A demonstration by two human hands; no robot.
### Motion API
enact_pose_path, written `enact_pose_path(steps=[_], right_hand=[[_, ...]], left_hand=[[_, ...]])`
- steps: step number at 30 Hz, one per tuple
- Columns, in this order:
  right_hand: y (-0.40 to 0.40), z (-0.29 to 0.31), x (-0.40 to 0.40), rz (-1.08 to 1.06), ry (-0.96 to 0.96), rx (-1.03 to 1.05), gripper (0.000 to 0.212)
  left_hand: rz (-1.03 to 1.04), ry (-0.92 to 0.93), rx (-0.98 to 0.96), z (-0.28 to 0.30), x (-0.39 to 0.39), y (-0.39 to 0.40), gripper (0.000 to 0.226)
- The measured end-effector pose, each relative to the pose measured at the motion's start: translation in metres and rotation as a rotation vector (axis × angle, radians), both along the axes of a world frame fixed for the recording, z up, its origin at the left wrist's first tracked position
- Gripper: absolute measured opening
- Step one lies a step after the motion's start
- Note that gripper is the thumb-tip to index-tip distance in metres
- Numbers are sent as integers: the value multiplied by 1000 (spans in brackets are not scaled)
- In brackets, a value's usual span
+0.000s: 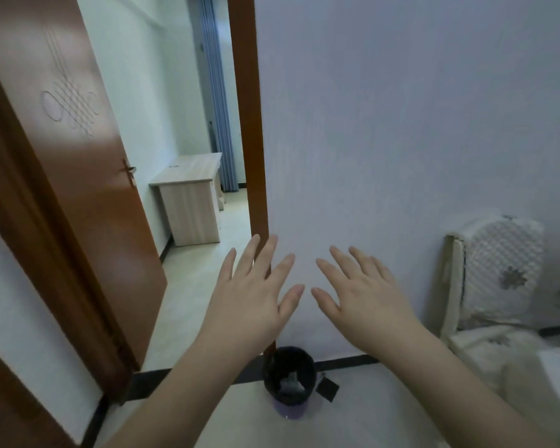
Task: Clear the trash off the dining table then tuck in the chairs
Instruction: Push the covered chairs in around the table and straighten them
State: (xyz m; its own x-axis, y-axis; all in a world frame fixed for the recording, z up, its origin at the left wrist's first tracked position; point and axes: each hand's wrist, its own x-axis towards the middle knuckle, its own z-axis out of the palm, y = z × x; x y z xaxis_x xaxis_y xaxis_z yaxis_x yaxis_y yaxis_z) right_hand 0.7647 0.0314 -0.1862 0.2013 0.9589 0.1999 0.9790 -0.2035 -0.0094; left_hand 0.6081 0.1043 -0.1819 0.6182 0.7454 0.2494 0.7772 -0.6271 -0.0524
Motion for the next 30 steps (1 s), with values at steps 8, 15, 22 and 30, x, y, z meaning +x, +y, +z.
enact_pose_path(steps=[8, 15, 22, 30], right_hand=[[109, 1, 25, -199, -29, 43, 85], [130, -6, 90, -443, -32, 42, 84], [123, 0, 176, -666, -66, 44, 80], [126, 12, 283, -799, -41, 108, 57]], left_hand=[[-200, -37, -18, -7, 42, 129, 64], [-436, -67, 42, -1, 123, 205, 59], [-648, -75, 71, 3, 237, 224, 71], [-833, -70, 76, 9, 374, 235, 75]])
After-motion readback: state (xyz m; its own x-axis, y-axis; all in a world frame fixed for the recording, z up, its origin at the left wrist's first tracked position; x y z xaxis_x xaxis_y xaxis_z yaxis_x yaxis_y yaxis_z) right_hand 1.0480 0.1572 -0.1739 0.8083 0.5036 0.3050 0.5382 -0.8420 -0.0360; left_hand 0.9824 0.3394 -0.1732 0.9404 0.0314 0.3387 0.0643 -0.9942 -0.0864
